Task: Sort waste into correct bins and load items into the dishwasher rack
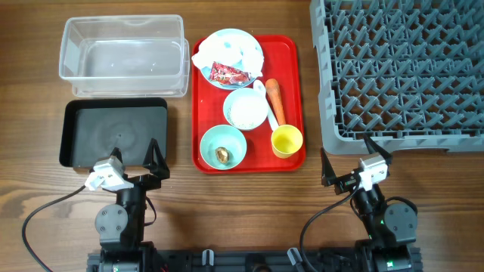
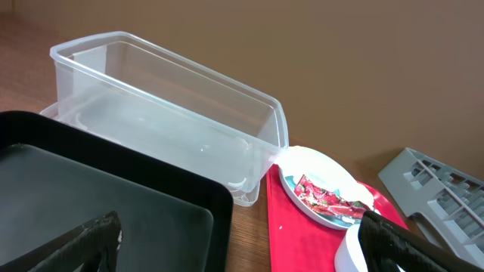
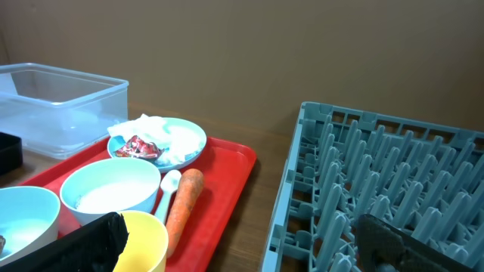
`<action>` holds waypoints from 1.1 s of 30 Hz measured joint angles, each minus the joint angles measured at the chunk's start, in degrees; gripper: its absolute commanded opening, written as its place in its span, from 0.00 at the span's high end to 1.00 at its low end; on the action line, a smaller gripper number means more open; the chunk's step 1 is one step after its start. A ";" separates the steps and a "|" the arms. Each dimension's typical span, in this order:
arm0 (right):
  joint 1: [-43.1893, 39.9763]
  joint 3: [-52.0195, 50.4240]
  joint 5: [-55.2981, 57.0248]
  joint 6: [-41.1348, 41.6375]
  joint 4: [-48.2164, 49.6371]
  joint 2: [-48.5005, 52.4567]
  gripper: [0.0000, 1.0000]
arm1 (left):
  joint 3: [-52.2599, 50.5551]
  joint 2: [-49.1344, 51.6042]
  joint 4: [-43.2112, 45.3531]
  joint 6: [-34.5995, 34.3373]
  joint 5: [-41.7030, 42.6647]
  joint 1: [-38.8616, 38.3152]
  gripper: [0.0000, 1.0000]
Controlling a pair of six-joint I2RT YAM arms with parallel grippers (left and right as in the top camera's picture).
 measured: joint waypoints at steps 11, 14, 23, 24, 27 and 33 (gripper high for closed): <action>0.00 0.00 0.00 0.00 0.00 0.00 0.00 | 0.00 0.00 0.02 0.00 0.00 0.00 0.00; 0.00 0.00 0.00 0.00 0.00 0.00 0.01 | 0.00 0.00 0.02 0.00 0.00 0.00 0.00; 0.00 0.00 0.00 0.00 0.00 0.00 0.00 | 0.00 0.00 0.02 0.00 0.00 0.00 0.00; 0.00 0.00 0.00 0.00 0.00 0.00 0.00 | 0.00 0.00 0.02 0.00 0.00 0.00 0.00; 0.00 0.00 0.02 0.00 0.00 0.00 0.00 | 0.00 0.00 0.02 0.00 0.00 0.00 0.00; 0.00 0.00 0.22 -1.16 0.00 0.00 0.00 | 0.00 0.00 0.02 -0.02 0.00 0.00 0.00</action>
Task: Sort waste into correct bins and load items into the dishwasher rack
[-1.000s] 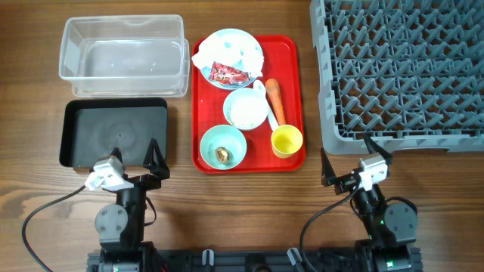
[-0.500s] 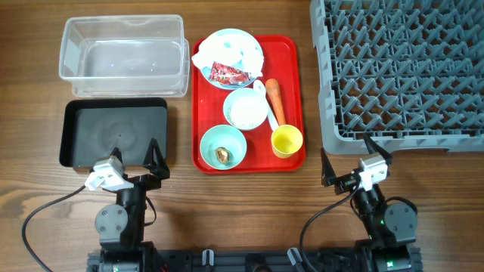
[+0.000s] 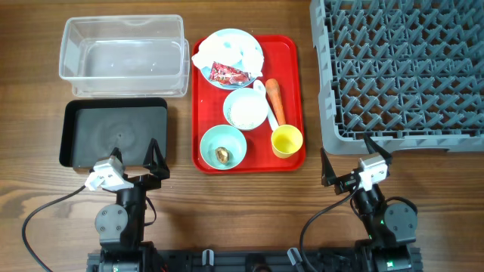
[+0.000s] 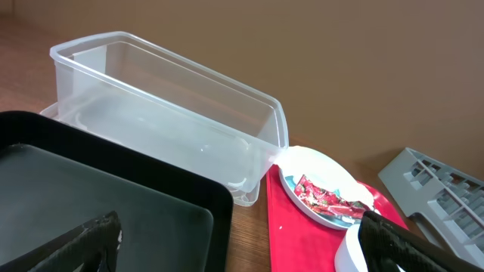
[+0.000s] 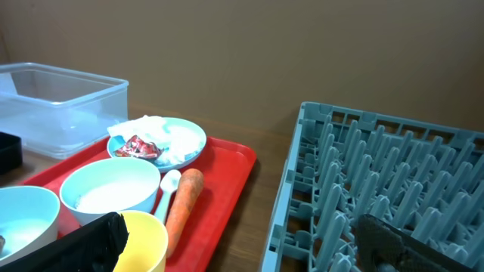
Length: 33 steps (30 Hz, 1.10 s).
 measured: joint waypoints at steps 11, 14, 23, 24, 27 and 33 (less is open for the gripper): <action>0.00 0.00 1.64 -12.55 0.28 0.00 0.00 | 0.00 0.00 -0.02 0.00 0.00 0.00 0.00; 0.00 0.00 1.77 -12.81 5.62 0.02 0.00 | 0.00 0.04 0.31 0.00 1.11 0.00 0.00; 0.00 1.22 2.62 -11.50 17.16 0.07 0.00 | 0.76 0.11 3.93 -3.91 7.91 0.00 0.00; 0.00 1.53 3.34 -11.52 19.02 0.11 0.00 | 3.19 0.22 5.79 -4.13 7.85 0.00 0.00; 0.00 1.86 5.05 -11.52 27.65 2.23 0.00 | 7.72 1.64 6.27 -3.21 7.74 0.00 0.00; -0.07 9.25 6.69 -12.76 36.48 15.67 0.00 | 20.57 16.46 6.32 2.19 7.74 0.00 0.00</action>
